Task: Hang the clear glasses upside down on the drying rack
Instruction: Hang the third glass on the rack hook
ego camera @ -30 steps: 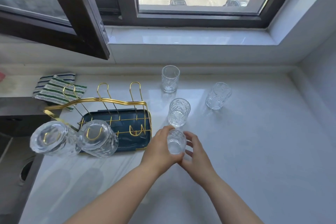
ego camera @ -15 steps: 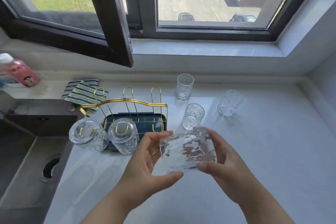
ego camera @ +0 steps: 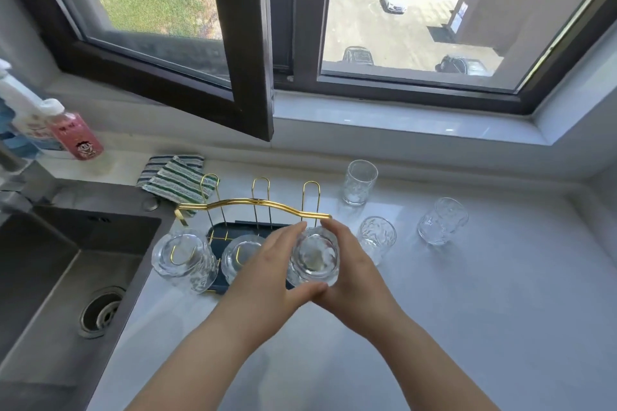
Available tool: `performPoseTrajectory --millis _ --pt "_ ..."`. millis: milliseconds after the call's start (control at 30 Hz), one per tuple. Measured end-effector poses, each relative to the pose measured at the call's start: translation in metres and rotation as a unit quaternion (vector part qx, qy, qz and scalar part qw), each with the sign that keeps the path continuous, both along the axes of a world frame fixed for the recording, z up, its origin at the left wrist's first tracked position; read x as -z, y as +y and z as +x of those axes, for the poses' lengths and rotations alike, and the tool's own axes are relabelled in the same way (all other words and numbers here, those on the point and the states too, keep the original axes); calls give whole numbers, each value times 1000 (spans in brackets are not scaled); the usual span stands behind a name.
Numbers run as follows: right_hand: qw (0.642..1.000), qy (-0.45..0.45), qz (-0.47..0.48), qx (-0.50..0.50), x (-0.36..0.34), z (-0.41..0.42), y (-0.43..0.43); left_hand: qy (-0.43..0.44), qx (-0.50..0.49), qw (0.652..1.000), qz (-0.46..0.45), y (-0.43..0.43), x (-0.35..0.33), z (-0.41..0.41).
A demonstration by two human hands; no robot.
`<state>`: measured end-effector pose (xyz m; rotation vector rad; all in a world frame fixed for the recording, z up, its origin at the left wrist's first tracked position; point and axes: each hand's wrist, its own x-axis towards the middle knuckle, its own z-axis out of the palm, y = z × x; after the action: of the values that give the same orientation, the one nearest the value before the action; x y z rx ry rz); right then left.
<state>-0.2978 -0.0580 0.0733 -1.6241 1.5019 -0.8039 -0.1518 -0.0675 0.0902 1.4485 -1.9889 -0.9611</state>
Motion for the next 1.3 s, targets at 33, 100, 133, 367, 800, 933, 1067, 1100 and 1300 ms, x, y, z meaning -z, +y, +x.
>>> performPoseTrajectory --millis 33,100,133,367,800,933,1067,1100,1300 --pt "1000 -5 5 0 4 0 -2 -15 2 1000 -11 -3 2 -2" --pt "1000 -9 9 6 11 1 -6 -40 -3 999 -15 -9 5 -5" --pt "1000 -6 9 8 13 1 -7 -53 -4 999 -11 -10 5 -7" --pt "999 39 2 -15 28 0 -10 -162 13 987 7 -18 11 -13" --pt "998 8 -34 -43 31 -22 -4 -88 -3 993 -73 3 13 -31" --pt "998 15 -52 -11 39 -62 0 25 5 989 -143 25 19 -57" --pt "995 8 -31 92 55 -106 -4 71 62 995 -27 41 45 -94" --pt "994 9 -16 107 60 -114 -6 58 62 996 22 40 57 -102" --pt "991 50 70 101 93 -136 -26 6 -32 991 130 -3 96 -138"
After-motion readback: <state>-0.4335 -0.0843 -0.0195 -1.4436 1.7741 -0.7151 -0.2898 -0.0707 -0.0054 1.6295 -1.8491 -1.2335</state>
